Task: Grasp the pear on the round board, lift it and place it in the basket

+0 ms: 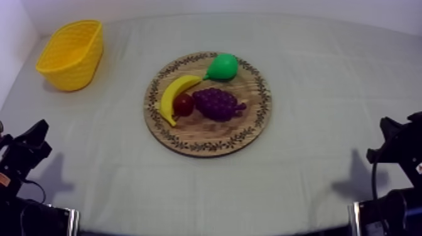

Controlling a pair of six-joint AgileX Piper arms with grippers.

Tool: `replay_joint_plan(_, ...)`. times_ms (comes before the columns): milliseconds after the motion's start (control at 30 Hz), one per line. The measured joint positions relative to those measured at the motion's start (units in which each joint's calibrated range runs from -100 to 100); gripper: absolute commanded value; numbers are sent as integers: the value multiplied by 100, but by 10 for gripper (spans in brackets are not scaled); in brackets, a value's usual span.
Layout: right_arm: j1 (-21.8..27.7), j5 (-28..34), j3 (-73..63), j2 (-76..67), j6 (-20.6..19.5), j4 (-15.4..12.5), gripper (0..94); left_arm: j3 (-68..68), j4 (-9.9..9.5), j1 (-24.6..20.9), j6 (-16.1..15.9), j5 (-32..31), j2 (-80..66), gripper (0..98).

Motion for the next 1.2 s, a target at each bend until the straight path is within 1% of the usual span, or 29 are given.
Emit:
replay_joint_plan(367,0,0,0,0,4,0,4,0,0,0,-20,0,0,1)
replay_joint_plan(467,0,0,0,0,4,0,4,0,0,0,-83,0,0,1)
replay_joint_plan(600,0,0,0,0,-1,0,4,-73,0,-12,-126,145,4,1)
replay_joint_plan(733,0,0,0,0,-1,0,4,-226,27,-78,-89,353,216,0)
replay_joint_plan(833,0,0,0,0,-1,0,4,-530,103,-109,-88,555,556,0)
replay_joint_plan(900,0,0,0,0,-1,0,4,-830,197,-118,-137,692,867,0)
replay_joint_plan(933,0,0,0,0,4,0,4,-1019,197,-123,-171,791,1003,1)
replay_joint_plan(1000,0,0,0,0,4,0,4,-1448,281,-123,-254,980,1382,2)
replay_joint_plan(1067,0,0,0,0,4,0,4,-1917,306,-115,-289,1217,1749,4)
replay_joint_plan(1200,0,0,0,0,4,0,4,-2884,302,-151,-172,1866,2578,7)
